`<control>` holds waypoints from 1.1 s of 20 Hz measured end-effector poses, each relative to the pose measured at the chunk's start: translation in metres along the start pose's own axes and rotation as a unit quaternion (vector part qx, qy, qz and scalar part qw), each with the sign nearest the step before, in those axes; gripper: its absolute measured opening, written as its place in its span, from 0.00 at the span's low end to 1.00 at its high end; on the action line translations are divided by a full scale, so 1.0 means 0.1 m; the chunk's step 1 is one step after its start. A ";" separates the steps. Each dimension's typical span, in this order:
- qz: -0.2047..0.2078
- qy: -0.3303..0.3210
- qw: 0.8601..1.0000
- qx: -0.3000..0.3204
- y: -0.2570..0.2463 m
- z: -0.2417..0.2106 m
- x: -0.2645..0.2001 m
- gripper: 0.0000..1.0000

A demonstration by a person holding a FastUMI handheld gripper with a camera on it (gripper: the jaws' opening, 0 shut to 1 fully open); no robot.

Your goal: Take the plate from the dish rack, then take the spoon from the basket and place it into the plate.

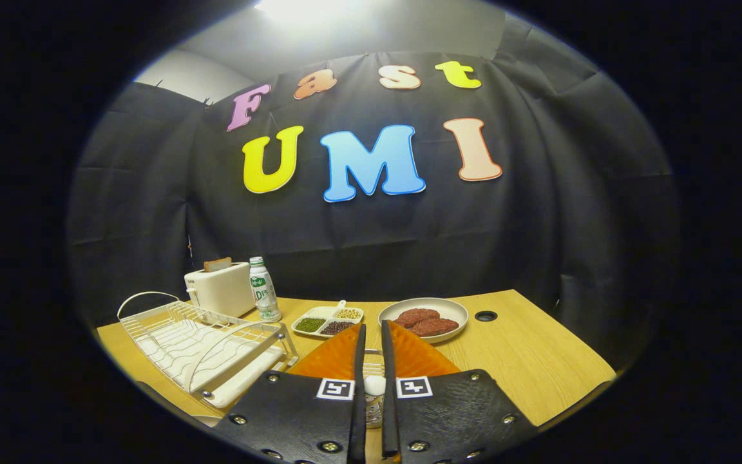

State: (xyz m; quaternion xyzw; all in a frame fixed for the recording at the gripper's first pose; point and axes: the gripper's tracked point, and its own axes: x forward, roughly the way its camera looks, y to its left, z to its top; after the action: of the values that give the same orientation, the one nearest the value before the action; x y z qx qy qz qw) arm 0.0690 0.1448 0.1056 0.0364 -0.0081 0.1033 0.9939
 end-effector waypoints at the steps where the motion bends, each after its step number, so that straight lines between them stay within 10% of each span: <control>1: -0.001 0.000 1.000 -0.003 0.02 0.09 -0.04 0.09; 22: -0.006 0.050 0.997 -0.059 0.39 1.05 -1.09 0.09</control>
State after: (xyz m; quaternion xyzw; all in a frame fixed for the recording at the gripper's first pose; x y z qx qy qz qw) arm -0.0463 0.1529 0.2105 -0.0271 0.0354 0.0981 0.9942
